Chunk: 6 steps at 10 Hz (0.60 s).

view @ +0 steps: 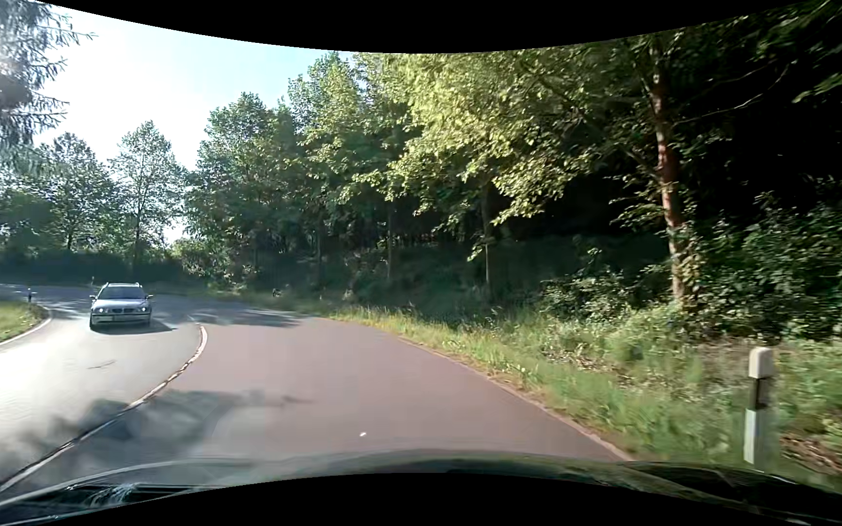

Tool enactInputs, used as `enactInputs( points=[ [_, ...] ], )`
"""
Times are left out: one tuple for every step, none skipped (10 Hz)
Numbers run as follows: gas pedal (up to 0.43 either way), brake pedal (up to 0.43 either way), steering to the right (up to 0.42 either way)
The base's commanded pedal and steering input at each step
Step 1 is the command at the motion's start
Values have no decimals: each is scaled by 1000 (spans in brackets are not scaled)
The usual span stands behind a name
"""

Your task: Follow the waypoints while adhering to traffic rules and regulations

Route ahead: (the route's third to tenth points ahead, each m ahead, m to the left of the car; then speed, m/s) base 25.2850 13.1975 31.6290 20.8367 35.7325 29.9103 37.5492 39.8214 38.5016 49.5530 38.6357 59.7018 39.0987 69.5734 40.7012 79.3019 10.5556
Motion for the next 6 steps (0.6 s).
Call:
enactInputs(
  points=[
    [268, 0, -131],
    [268, 0, -138],
    [260, 0, -142],
    [260, 0, -149],
    [260, 0, -153],
    [260, 0, -156]
  ],
)
